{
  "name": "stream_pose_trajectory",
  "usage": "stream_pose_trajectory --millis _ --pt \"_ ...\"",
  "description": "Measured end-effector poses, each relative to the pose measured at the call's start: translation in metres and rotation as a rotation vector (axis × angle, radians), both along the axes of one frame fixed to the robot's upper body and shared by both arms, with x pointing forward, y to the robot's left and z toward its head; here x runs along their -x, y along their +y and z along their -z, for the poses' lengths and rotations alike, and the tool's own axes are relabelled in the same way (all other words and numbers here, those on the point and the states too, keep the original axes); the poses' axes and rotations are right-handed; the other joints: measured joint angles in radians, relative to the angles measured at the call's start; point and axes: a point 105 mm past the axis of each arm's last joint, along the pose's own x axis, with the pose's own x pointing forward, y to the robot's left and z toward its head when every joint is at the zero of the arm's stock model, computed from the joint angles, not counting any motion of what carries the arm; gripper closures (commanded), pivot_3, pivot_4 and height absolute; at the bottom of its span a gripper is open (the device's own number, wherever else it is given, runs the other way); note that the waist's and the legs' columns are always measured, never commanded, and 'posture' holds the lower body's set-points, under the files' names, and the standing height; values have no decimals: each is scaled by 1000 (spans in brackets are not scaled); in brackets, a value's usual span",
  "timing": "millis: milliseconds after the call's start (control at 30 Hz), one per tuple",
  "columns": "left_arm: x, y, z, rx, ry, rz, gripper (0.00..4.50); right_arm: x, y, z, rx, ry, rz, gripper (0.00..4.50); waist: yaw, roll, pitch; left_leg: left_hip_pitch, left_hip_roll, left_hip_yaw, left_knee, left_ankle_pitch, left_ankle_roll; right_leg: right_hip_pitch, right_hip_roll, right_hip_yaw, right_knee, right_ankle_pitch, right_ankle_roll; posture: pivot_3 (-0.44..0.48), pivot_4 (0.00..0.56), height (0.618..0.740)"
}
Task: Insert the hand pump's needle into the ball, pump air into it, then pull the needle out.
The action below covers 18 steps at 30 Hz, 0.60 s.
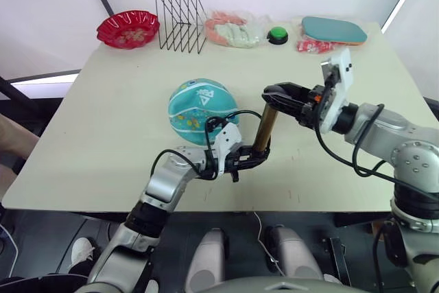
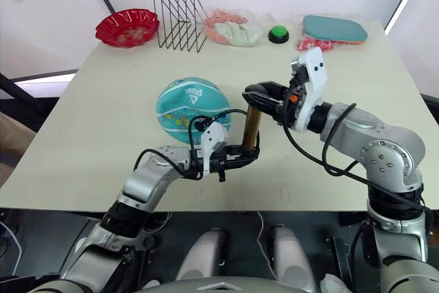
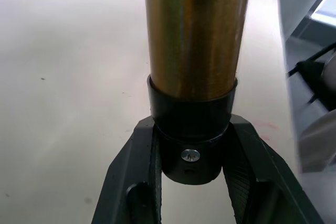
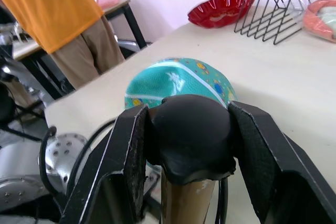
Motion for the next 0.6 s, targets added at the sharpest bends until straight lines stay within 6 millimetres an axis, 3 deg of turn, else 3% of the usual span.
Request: stream_pose_trajectory --millis 267,600 --pt "-22 -28 31 -3 -102 -113 3458 -4 -9 22 128 -57 68 2643 13 0 0 -1 0 0 0 -1 1 0 0 0 -1 1 1 0 150 740" --pt "-18 -32 45 -9 -81 -85 3458 2 -7 34 190 -67 34 2643 16 0 0 -1 0 0 0 -1 1 0 0 0 -1 1 1 0 150 740"
